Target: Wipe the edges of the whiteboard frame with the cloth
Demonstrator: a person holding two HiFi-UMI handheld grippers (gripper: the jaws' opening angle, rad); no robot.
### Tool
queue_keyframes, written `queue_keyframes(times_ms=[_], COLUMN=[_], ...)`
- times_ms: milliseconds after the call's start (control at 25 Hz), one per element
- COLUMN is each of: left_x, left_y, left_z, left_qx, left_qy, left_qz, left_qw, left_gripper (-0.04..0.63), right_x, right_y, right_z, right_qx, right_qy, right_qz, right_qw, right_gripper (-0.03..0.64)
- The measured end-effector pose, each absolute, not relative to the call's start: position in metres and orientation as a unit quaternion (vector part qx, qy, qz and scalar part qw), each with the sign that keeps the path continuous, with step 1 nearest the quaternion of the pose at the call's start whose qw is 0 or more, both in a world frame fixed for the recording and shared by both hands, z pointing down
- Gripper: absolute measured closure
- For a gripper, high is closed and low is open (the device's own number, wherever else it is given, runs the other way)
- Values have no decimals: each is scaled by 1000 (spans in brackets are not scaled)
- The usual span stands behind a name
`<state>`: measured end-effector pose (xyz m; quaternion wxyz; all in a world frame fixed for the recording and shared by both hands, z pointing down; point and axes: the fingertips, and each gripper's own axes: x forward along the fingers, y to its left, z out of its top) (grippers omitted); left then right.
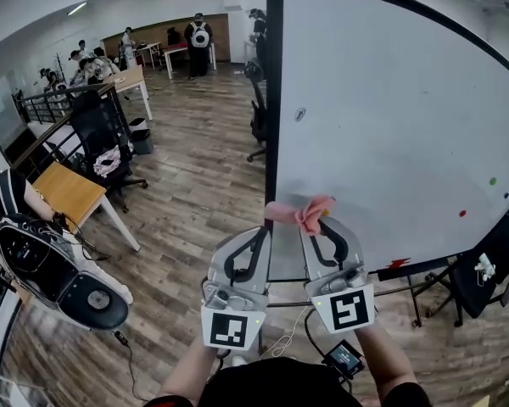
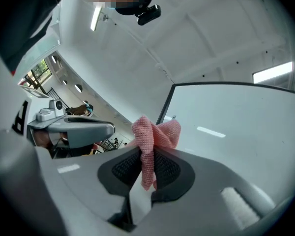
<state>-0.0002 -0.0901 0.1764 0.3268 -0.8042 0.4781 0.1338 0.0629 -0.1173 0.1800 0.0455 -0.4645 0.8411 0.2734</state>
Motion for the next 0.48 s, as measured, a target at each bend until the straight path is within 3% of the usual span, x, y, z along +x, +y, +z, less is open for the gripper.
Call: queue_keyframes(times_ms=[480], left_x=[-15], left_y=[-90], left_z=[115], left_qx=[-793], left_qy=[474], left_qz=[159], left_qw=[348], left_gripper=[597], right_x=[36], right_y=[-112], right_z=[95], right_qx=[-461], right_qy=[799], right_qz=[385], right_qw=[34], right_gripper=[566])
